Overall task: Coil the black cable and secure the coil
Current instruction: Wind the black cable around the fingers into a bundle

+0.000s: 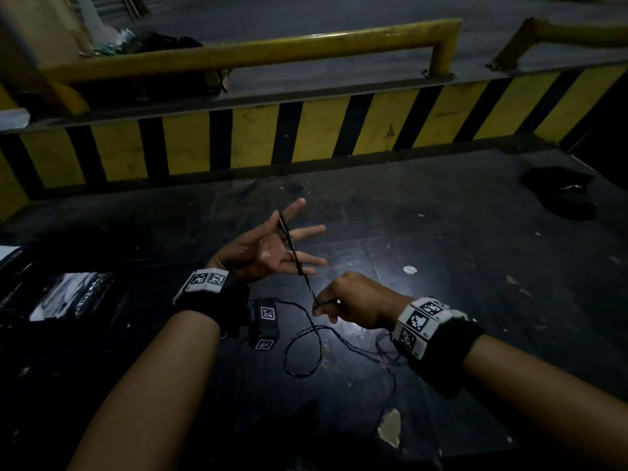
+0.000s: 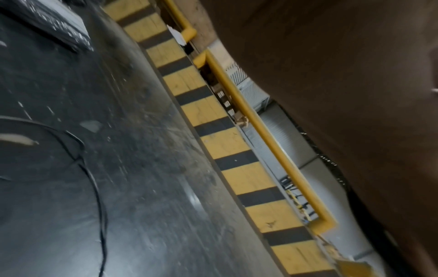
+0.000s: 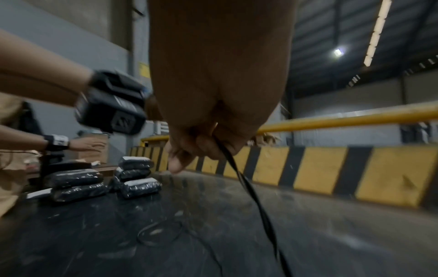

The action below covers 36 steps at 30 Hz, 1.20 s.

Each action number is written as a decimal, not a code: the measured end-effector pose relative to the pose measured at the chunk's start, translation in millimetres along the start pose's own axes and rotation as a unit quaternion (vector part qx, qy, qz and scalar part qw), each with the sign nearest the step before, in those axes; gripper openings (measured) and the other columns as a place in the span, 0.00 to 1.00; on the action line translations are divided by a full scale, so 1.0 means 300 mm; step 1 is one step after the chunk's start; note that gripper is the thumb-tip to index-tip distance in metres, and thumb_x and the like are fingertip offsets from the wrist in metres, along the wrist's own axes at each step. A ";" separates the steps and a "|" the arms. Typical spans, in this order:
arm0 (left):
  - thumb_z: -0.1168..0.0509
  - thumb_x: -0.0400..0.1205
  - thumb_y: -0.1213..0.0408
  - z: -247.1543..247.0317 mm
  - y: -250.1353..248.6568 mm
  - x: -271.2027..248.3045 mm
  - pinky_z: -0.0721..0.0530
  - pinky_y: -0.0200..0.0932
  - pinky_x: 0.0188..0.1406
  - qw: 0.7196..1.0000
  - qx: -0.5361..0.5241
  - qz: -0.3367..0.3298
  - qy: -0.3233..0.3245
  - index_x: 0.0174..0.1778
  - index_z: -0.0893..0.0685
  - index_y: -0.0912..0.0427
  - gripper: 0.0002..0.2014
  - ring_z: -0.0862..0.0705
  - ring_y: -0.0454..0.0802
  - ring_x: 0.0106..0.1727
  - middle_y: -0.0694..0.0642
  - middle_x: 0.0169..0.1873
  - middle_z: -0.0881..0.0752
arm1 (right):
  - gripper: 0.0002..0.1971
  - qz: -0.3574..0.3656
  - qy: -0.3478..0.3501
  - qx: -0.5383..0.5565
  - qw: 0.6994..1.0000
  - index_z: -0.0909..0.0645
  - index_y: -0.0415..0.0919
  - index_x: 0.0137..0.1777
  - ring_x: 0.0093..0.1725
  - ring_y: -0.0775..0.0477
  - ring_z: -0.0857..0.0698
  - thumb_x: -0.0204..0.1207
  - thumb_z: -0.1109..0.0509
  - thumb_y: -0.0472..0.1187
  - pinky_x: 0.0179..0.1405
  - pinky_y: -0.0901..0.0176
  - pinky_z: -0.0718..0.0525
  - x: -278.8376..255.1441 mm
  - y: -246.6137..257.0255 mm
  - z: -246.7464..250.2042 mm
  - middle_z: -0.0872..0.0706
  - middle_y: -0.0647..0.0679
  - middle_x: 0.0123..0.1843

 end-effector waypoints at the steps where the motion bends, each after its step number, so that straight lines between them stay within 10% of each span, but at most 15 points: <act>1: 0.35 0.80 0.44 0.015 0.001 0.003 0.32 0.75 0.75 1.000 0.001 -0.002 -0.009 0.79 0.31 0.33 0.29 0.34 0.85 0.76 0.64 0.86 0.42 | 0.12 0.005 0.008 -0.014 1.000 0.10 0.43 0.50 0.34 0.53 0.14 0.84 0.33 0.47 0.44 0.48 0.12 -0.005 0.017 0.018 0.08 0.49 0.38; 8: 0.35 0.80 0.44 0.082 0.023 0.003 0.24 0.73 0.70 0.996 0.037 0.018 -0.078 0.80 0.32 0.34 0.31 0.28 0.81 0.74 0.62 0.84 0.36 | 0.14 -0.016 0.018 -0.127 0.992 0.13 0.42 0.57 0.41 0.40 0.11 0.85 0.36 0.49 0.45 0.42 0.10 -0.040 0.121 0.197 0.11 0.44 0.43; 13: 0.48 0.88 0.49 0.076 0.098 -0.006 0.34 0.78 0.75 0.984 0.122 0.091 -0.090 0.77 0.24 0.46 0.23 0.18 0.75 0.67 0.61 0.73 0.19 | 0.11 -0.020 0.003 -0.182 0.983 0.17 0.44 0.61 0.32 0.58 0.23 0.86 0.37 0.45 0.30 0.64 0.26 -0.046 0.196 0.378 0.24 0.57 0.36; 18: 0.30 0.78 0.48 0.002 0.181 -0.021 0.29 0.72 0.74 0.981 0.124 0.147 -0.039 0.81 0.28 0.45 0.32 0.19 0.73 0.68 0.54 0.81 0.27 | 0.12 -0.006 -0.035 -0.214 0.976 0.14 0.49 0.63 0.46 0.50 0.12 0.83 0.33 0.46 0.42 0.56 0.13 0.004 0.223 0.540 0.10 0.49 0.51; 23: 0.43 0.85 0.52 -0.056 0.185 -0.029 0.39 0.80 0.76 0.984 0.128 0.120 0.001 0.84 0.33 0.47 0.28 0.30 0.83 0.74 0.58 0.83 0.31 | 0.09 -0.005 -0.087 -0.216 0.973 0.11 0.54 0.58 0.46 0.51 0.10 0.81 0.28 0.45 0.28 0.61 0.26 0.073 0.178 0.587 0.08 0.55 0.45; 28: 0.40 0.84 0.48 -0.082 0.187 -0.066 0.45 0.82 0.76 0.993 0.061 0.093 0.026 0.81 0.31 0.46 0.27 0.35 0.86 0.76 0.63 0.84 0.34 | 0.08 -0.006 -0.116 -0.161 0.980 0.10 0.57 0.53 0.41 0.55 0.11 0.80 0.29 0.45 0.33 0.57 0.17 0.100 0.138 0.584 0.09 0.59 0.37; 36: 0.36 0.82 0.47 -0.188 0.153 -0.102 0.30 0.72 0.72 0.992 -0.004 0.065 0.109 0.73 0.24 0.43 0.22 0.39 0.89 0.75 0.65 0.85 0.40 | 0.09 -0.010 -0.137 0.014 0.990 0.07 0.54 0.48 0.40 0.60 0.10 0.76 0.26 0.55 0.41 0.55 0.11 0.113 0.014 0.448 0.06 0.56 0.41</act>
Point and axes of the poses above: each hand's wrist, its own x-axis towards the middle knuckle, its own z-axis out of the back of the hand, y = z × x, the point moved 10 cm from there along x, towards the middle knuckle
